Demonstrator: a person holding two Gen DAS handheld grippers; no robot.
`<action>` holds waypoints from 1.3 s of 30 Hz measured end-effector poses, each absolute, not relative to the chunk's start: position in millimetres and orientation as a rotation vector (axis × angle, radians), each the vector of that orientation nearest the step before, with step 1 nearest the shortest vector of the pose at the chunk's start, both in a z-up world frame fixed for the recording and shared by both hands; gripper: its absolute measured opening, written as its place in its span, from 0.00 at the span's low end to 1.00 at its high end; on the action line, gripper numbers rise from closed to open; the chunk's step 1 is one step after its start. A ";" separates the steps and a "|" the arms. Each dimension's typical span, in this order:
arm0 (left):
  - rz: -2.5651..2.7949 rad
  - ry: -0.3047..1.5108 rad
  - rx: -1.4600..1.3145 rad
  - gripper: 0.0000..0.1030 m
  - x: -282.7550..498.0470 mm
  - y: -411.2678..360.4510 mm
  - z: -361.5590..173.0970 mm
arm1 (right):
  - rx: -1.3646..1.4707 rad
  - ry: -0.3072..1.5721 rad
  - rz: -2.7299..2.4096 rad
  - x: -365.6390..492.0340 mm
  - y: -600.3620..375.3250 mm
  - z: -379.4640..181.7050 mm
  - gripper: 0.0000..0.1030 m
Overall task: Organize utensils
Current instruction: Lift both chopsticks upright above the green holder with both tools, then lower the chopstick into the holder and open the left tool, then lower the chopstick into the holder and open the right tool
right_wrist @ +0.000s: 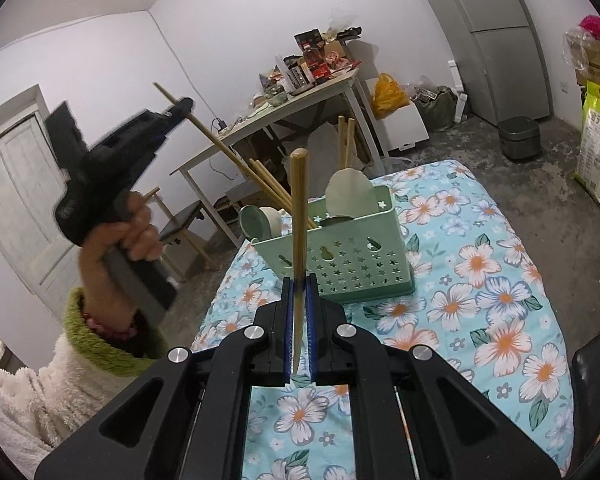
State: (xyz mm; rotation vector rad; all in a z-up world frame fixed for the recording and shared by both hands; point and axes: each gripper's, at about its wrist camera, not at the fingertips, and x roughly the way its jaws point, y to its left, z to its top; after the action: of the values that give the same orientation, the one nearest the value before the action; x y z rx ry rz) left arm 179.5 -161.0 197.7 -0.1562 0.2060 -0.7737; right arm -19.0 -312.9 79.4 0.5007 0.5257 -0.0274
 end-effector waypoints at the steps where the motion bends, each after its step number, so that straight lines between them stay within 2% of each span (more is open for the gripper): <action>1: -0.766 0.221 -0.134 0.05 184.3 -168.0 190.9 | 0.503 0.529 -0.028 -18.4 -314.2 78.5 0.06; 10: -0.786 0.398 -0.087 0.06 215.8 -191.5 148.0 | 0.506 0.538 -0.041 -12.4 -321.4 76.5 0.06; 11: -0.800 0.414 -0.093 0.08 216.5 -190.1 146.3 | 0.504 0.536 -0.045 -11.9 -322.0 77.5 0.06; 13: -0.802 0.420 -0.102 0.25 216.6 -184.6 146.2 | 0.503 0.531 -0.046 -10.9 -323.3 79.5 0.06; 15: -0.800 0.421 -0.117 0.35 215.1 -177.7 147.9 | 0.495 0.520 -0.048 -10.7 -323.6 84.4 0.06; 18: -0.805 0.430 -0.146 0.45 208.8 -165.5 149.5 | 0.477 0.497 -0.053 -11.7 -323.6 95.5 0.06; 28: -0.810 0.439 -0.164 0.65 171.4 -105.4 148.4 | 0.386 0.354 -0.036 -10.1 -325.7 158.4 0.06; 34: -0.777 0.467 -0.163 0.70 152.9 -68.9 129.8 | 0.283 0.274 -0.041 3.6 -317.8 192.8 0.06; 39: -0.758 0.541 -0.167 0.70 143.1 -52.0 101.3 | 0.226 0.271 -0.050 25.3 -311.8 198.8 0.06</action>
State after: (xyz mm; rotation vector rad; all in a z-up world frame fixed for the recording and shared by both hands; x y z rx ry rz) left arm 143.1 -52.0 101.3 -0.1667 0.5408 -0.7578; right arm 25.3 -311.8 198.8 0.2263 0.2706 -0.0502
